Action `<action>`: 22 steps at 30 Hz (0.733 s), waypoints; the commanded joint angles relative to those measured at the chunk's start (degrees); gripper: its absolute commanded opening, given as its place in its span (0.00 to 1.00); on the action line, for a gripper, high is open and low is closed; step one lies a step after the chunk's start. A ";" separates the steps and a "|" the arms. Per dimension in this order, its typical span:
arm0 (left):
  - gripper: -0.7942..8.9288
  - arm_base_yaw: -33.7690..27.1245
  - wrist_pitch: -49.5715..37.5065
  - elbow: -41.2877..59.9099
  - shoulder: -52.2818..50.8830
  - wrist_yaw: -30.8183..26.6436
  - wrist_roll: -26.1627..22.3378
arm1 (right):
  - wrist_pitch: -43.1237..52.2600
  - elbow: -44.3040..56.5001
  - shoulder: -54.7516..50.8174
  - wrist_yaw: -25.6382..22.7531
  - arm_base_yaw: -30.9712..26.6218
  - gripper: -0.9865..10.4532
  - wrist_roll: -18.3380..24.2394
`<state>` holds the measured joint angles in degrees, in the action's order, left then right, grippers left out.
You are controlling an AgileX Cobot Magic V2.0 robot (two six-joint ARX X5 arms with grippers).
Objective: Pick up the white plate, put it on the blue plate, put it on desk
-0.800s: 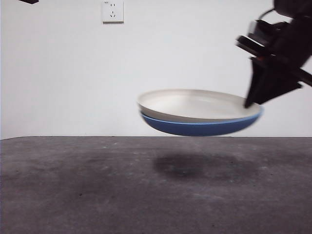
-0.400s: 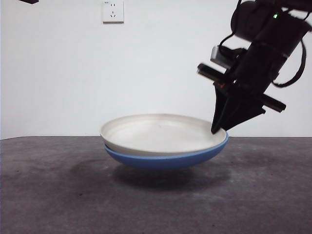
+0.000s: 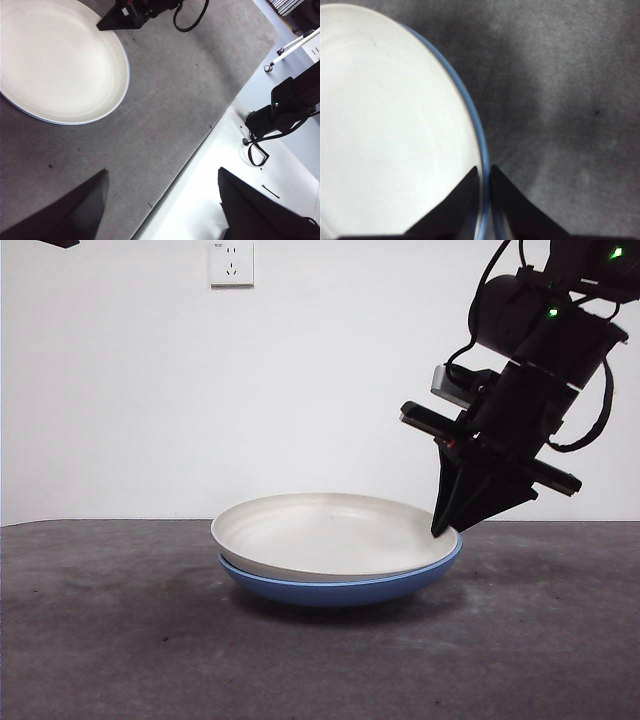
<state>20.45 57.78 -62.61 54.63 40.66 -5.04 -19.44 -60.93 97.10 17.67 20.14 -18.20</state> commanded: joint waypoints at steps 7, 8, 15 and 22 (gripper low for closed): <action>0.43 0.26 -0.50 -0.52 0.24 0.37 -0.09 | 2.69 -0.96 3.50 0.33 0.09 0.10 -2.40; 0.43 0.26 -0.50 -0.52 0.24 0.37 -0.07 | 2.69 -0.96 3.63 0.31 0.09 0.10 -2.43; 0.43 0.26 -0.48 -0.52 0.24 0.37 -0.07 | 2.10 -0.96 3.63 0.26 -0.02 0.11 -2.40; 0.43 0.26 -0.42 -0.50 0.24 0.37 -0.07 | 0.79 -0.96 3.61 0.04 -0.02 0.23 -2.43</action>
<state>20.45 57.80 -62.61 54.63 40.66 -5.04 -18.83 -60.93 99.53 17.78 19.84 -20.01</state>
